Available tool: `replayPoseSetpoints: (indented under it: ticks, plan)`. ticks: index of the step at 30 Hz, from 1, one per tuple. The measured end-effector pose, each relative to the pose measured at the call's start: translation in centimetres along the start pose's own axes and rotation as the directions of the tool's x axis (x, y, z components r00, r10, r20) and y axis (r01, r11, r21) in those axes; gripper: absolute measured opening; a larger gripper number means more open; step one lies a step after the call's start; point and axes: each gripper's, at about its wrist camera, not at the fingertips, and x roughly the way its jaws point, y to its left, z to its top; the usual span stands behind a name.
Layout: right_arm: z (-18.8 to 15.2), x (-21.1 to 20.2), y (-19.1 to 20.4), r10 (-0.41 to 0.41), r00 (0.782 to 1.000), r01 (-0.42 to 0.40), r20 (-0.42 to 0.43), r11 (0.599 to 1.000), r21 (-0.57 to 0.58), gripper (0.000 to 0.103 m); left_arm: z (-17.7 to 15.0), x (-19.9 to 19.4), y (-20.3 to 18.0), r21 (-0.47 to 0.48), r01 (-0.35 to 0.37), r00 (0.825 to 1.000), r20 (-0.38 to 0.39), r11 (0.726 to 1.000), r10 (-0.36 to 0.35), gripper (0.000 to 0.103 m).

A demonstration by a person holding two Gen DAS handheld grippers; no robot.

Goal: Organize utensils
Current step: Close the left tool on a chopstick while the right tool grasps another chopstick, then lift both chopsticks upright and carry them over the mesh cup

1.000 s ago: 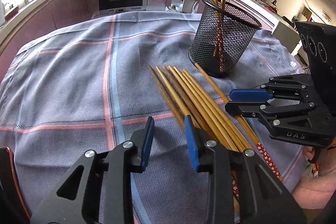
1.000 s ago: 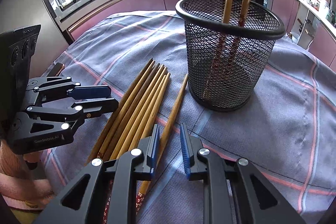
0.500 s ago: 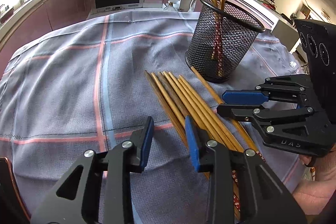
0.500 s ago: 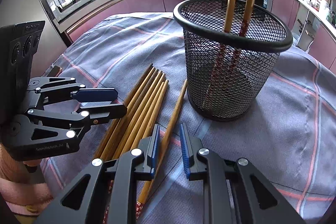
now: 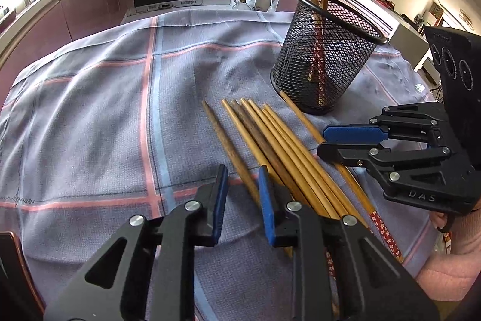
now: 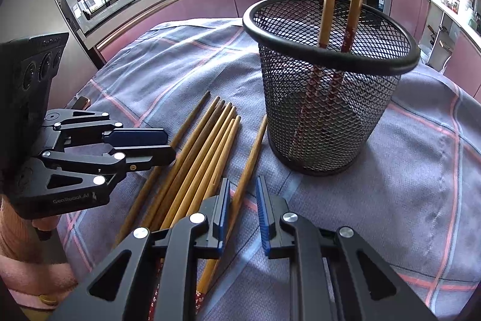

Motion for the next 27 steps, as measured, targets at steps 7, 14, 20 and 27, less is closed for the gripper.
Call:
replayPoseSetpoints:
  ticks: [7, 14, 20, 27]
  plan:
    - [0.2, 0.2, 0.1, 0.005, 1.0, -0.005, 0.0, 1.0, 0.002, 0.009, 0.6, 0.3, 0.3, -0.042, -0.011, 1.0, -0.003, 0.999, 0.011, 0.012]
    - [-0.1, -0.2, 0.2, 0.017, 1.0, -0.017, -0.003, 1.0, 0.002, 0.008, 0.0, -0.2, 0.3, -0.06, -0.037, 0.999, -0.002, 0.998, 0.037, 0.011]
    - [0.2, 0.2, 0.4, 0.002, 1.0, -0.002, -0.012, 1.0, -0.01, 0.008, -0.4, -0.2, 0.2, -0.034, -0.05, 0.999, -0.019, 0.998, 0.05, 0.018]
    - [0.2, 0.5, 0.9, -0.001, 1.0, 0.001, -0.005, 1.0, -0.013, 0.008, -0.5, -0.3, 0.7, -0.079, -0.038, 0.999, -0.012, 0.996, 0.037, 0.012]
